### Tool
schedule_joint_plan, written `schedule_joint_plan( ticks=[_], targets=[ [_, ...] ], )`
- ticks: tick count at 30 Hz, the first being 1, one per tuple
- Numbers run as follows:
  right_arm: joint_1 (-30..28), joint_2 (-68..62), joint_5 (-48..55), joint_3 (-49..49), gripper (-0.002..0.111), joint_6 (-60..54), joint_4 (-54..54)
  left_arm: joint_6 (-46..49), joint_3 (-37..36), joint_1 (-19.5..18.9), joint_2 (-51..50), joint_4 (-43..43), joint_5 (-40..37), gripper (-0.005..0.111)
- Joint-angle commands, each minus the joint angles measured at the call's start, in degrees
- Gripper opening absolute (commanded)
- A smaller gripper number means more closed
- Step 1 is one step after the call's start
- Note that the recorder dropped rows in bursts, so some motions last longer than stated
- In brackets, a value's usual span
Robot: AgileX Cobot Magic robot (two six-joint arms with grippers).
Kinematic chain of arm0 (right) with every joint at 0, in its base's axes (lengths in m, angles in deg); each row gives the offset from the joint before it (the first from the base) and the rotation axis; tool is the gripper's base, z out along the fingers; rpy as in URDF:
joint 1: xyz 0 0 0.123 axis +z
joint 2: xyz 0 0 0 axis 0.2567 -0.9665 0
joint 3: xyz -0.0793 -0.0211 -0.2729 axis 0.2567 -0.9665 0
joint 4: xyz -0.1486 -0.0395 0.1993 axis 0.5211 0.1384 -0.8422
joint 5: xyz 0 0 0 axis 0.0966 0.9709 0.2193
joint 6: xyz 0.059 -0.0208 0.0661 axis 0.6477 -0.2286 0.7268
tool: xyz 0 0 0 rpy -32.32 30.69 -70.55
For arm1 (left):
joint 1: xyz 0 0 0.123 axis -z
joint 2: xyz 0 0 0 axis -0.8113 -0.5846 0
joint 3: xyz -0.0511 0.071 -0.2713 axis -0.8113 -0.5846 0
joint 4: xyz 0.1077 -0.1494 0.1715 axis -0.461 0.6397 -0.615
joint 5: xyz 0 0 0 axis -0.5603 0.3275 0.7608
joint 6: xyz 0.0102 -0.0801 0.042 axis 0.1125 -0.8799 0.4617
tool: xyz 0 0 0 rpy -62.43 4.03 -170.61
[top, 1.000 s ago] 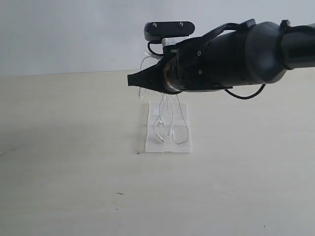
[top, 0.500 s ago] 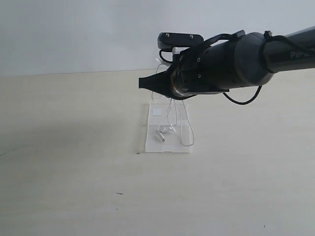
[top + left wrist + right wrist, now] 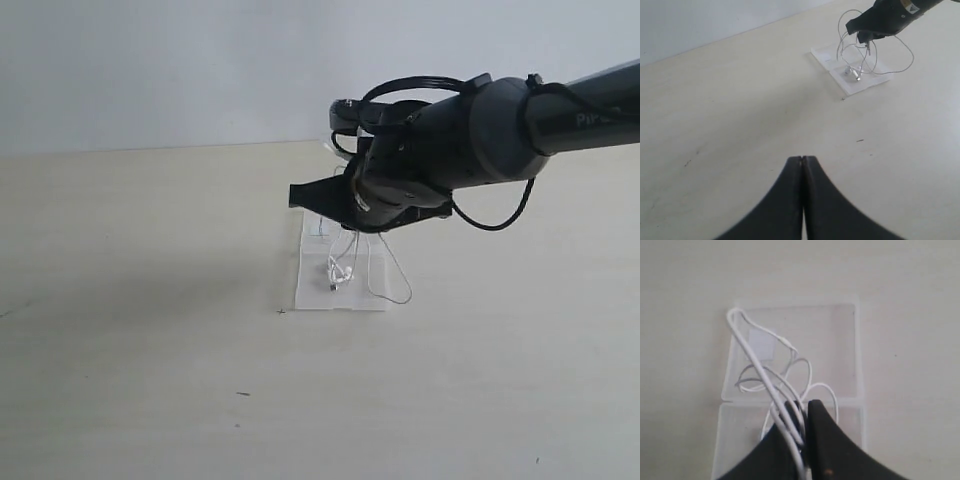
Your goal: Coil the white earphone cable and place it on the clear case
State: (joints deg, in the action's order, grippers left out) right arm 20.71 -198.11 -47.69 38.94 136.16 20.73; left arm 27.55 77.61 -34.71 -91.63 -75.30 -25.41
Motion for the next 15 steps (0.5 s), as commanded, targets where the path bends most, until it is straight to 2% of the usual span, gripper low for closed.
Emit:
schedule_joint_plan(
  ticks=[1,6,9,15],
  targets=[
    [-0.6,-1.3,-0.1,0.4,0.000,-7.2,-6.5,-0.4,0.0,-0.2,0.4,-0.2,-0.2,0.000],
    [-1.5,-2.1,-3.0,2.3,0.000,-7.2,-8.0,-0.4,0.0,-0.2,0.4,-0.2,-0.3,0.000],
    [-2.7,-3.0,-1.2,7.4,0.000,-8.8,-10.6,-0.4,0.0,-0.2,0.4,-0.2,-0.9,0.000],
    [-3.9,-8.9,4.5,14.3,0.000,-26.0,-29.7,-0.4,0.0,-0.2,0.4,-0.2,-2.6,0.000]
  ],
)
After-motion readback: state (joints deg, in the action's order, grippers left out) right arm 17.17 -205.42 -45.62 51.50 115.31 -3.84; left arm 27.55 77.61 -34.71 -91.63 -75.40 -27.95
